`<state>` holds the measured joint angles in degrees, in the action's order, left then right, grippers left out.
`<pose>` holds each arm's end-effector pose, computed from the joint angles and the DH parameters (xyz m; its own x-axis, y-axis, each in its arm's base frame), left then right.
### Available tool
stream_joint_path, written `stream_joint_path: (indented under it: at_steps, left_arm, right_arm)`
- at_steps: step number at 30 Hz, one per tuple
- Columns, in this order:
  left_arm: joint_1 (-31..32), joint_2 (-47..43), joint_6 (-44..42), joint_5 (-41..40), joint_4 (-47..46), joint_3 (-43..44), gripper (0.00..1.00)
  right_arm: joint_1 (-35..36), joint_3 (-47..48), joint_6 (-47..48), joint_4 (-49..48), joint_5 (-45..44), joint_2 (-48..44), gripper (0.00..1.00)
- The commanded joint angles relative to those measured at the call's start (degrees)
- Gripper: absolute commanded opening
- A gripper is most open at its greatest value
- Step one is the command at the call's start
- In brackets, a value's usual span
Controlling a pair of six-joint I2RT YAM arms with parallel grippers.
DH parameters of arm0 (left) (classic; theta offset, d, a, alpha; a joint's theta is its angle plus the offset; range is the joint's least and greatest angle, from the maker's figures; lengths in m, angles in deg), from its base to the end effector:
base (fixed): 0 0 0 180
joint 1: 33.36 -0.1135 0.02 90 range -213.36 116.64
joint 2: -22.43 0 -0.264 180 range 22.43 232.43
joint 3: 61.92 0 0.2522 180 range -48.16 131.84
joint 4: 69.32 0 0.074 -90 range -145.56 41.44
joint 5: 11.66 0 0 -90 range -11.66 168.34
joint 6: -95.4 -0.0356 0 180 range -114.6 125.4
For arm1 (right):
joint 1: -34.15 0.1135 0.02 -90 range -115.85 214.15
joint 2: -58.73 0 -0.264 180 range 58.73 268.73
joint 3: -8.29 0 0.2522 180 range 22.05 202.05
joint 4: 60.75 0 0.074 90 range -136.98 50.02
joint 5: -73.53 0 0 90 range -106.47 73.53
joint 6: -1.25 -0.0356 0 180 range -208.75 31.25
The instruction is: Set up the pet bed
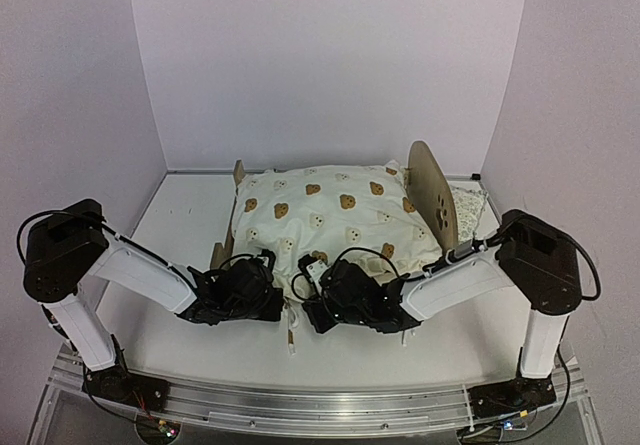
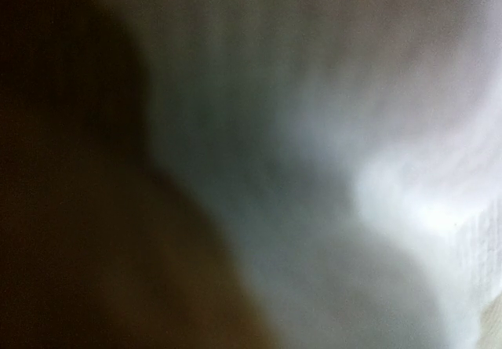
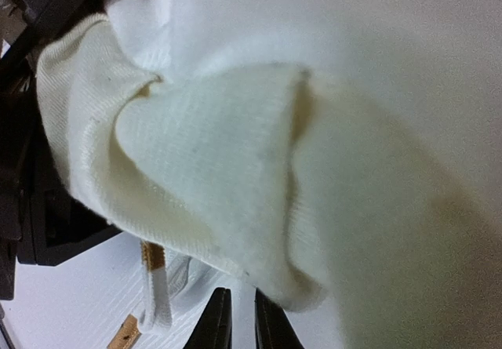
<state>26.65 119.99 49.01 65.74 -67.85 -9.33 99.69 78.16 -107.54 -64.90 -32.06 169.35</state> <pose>0.1607 -0.2630 0.1182 -0.7934 0.0282 -0.6080 0.3078 0.8804 -0.3609 0.1706 0.3519 0.1314 -0.4873 -0.3221 -0.8116 -0.6659 0.7383 0.1069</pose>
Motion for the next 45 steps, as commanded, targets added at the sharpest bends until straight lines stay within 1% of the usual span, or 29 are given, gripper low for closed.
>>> stream_joint_path:
  at_steps: [1,7,12,21,26,28,33,36,40,42,45]
  left_arm:
    - [-0.3,0.4,-1.5,0.9,-1.7,-0.3,0.00]
    - [-0.2,0.2,-1.7,1.3,-2.3,-0.6,0.00]
    - [-0.2,0.4,-1.8,1.6,-2.5,-0.7,0.00]
    - [-0.2,0.7,-1.7,2.3,-2.7,-0.5,0.00]
    - [-0.3,0.8,-1.5,2.7,-2.7,-0.4,0.00]
    - [-0.2,0.7,-1.4,2.9,-2.9,-0.5,0.00]
    - [-0.2,0.5,-1.3,3.2,-3.4,-1.0,0.00]
    - [-0.2,0.7,-1.4,3.9,-3.7,-1.1,0.00]
    - [-0.3,0.5,-1.5,4.4,-4.3,-1.4,0.00]
    - [-0.2,0.4,-1.7,4.6,-4.4,-1.6,0.00]
    - [-0.3,0.3,-1.9,4.8,-4.4,-1.7,0.00]
  right_arm:
    - [0.1,3.8,0.3,-0.7,2.3,1.8,0.12]
    - [0.1,5.8,-0.4,-0.8,3.7,4.0,0.12]
    - [0.1,7.5,0.0,-0.9,2.3,6.0,0.13]
    - [0.1,9.6,0.1,-1.1,1.8,8.0,0.21]
    - [0.1,9.6,0.0,-1.5,0.9,8.1,0.29]
    - [0.1,10.1,-0.1,-1.6,0.1,8.6,0.31]
    - [0.1,10.7,-0.2,-3.2,-2.8,10.7,0.31]
    - [0.1,10.5,-0.1,-5.8,-2.7,11.7,0.32]
    - [0.1,11.1,0.1,-6.4,-2.7,12.8,0.31]
    - [0.1,10.9,0.2,-7.1,-2.5,13.1,0.28]
    - [0.2,10.4,0.4,-8.5,-2.0,13.2,0.21]
